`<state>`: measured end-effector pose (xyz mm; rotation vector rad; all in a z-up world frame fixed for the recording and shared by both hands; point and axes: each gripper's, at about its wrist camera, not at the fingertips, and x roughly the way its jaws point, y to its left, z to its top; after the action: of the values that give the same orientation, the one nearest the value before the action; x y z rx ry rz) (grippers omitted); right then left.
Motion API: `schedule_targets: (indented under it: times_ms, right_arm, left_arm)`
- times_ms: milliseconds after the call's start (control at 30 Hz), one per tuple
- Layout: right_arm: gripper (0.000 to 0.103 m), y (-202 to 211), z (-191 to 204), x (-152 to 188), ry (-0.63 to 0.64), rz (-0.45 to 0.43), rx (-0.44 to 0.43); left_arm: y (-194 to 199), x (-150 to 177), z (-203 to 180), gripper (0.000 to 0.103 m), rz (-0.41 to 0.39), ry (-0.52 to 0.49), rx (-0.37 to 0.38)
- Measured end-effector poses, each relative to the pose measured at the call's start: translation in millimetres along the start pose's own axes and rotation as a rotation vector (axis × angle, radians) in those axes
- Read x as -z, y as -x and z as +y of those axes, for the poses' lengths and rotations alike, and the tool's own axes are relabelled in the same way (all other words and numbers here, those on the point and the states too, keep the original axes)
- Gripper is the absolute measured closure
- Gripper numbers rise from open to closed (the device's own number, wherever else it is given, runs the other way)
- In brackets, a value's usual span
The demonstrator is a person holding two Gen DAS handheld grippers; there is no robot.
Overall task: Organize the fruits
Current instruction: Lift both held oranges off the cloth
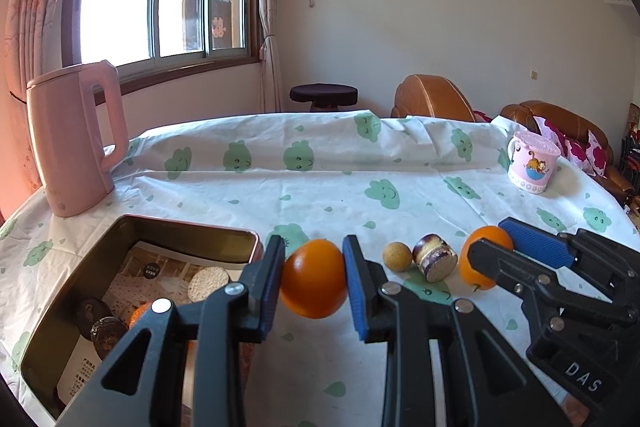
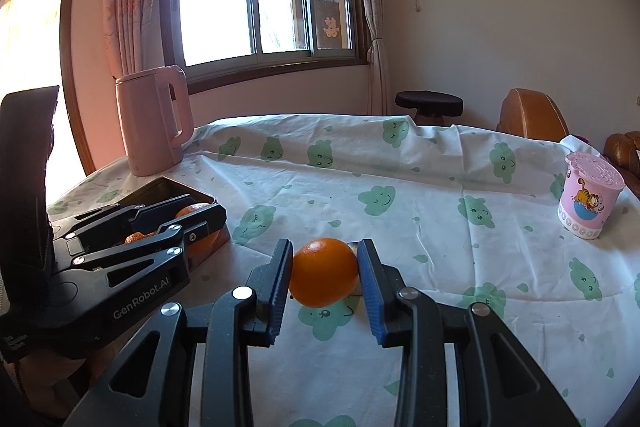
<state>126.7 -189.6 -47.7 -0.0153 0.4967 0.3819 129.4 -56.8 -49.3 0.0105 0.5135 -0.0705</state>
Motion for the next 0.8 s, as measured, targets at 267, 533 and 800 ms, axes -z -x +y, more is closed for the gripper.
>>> schedule_targets:
  times_ms: [267,533,800]
  right_arm:
    - [0.067,6.6,-1.0,0.3,-0.003,-0.040,0.004]
    - [0.067,13.2,-0.9,0.8,-0.005,-0.072,0.006]
    - [0.067,20.3,-2.1,1.5,-0.011,-0.108,0.012]
  left_arm:
    - [5.3,0.0,-1.2,0.072,-0.029,-0.005,-0.014]
    - [10.9,0.7,-2.1,0.072,-0.059,-0.005,-0.029]
    - [18.2,1.3,-2.1,0.072,-0.094,-0.005,-0.048]
